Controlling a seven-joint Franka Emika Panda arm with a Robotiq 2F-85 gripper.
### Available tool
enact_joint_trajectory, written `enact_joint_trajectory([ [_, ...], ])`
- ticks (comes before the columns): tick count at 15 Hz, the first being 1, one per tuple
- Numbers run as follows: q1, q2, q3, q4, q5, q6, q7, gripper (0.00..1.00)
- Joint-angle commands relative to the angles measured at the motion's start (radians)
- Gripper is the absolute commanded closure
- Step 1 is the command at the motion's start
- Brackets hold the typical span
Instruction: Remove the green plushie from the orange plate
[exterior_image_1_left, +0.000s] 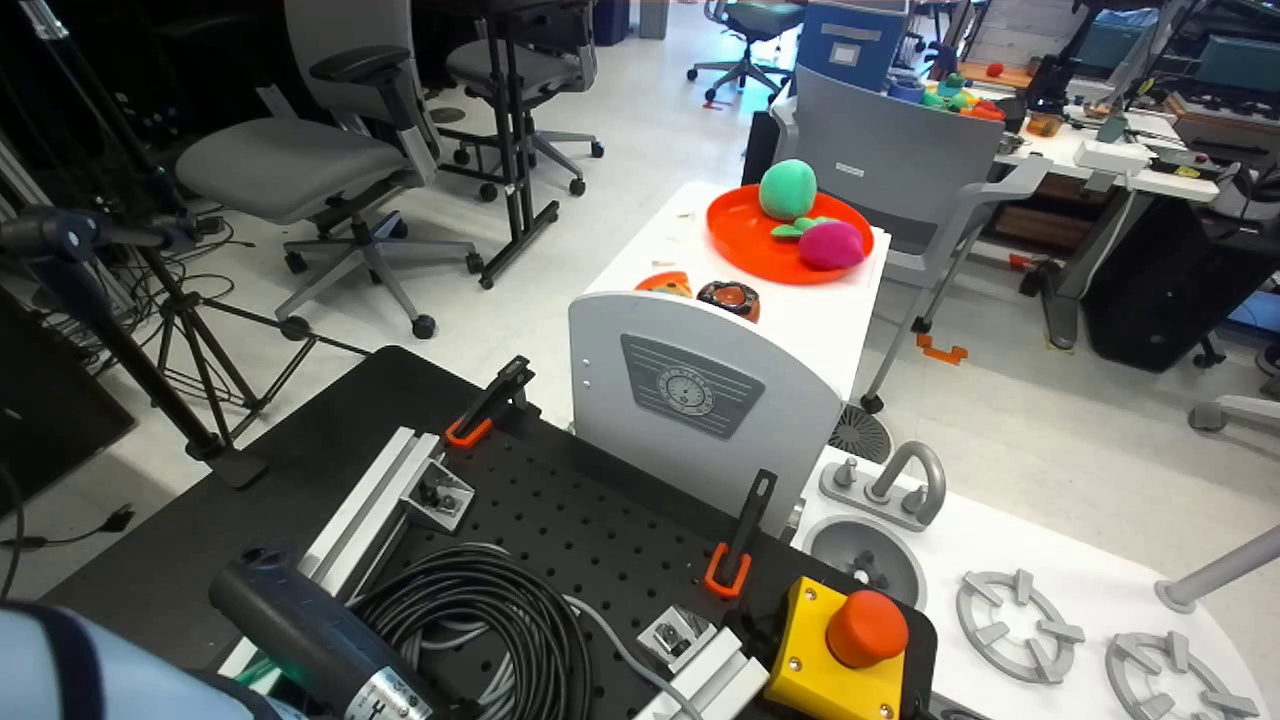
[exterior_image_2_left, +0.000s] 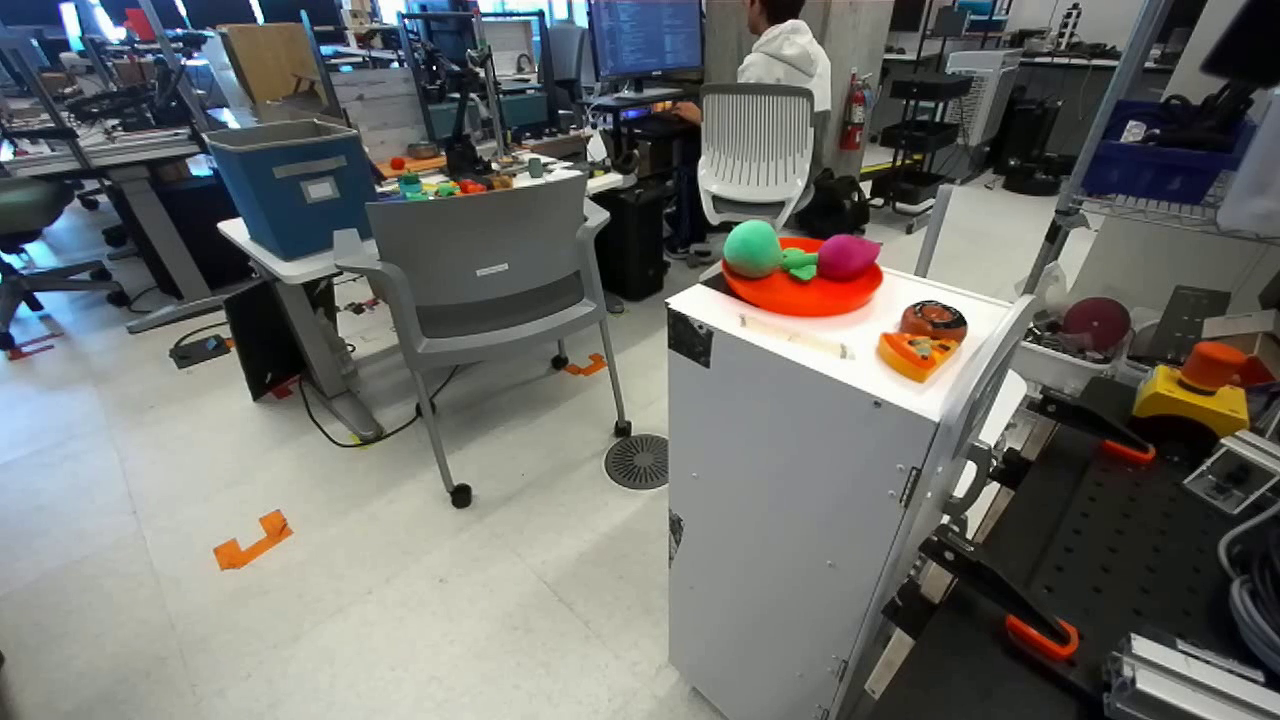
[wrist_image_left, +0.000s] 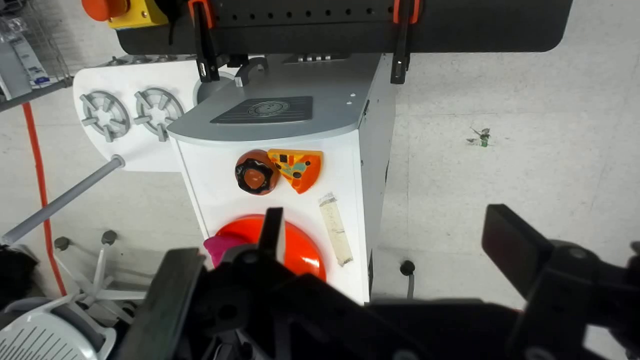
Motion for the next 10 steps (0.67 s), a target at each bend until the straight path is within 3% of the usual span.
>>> enact_joint_trajectory([
  [1, 0.02, 0.008, -0.017, 0.002, -0.016, -0.002, 0.014, 0.0],
  [10, 0.02, 0.004, -0.023, 0.0, -0.016, 0.0, 0.012, 0.0],
])
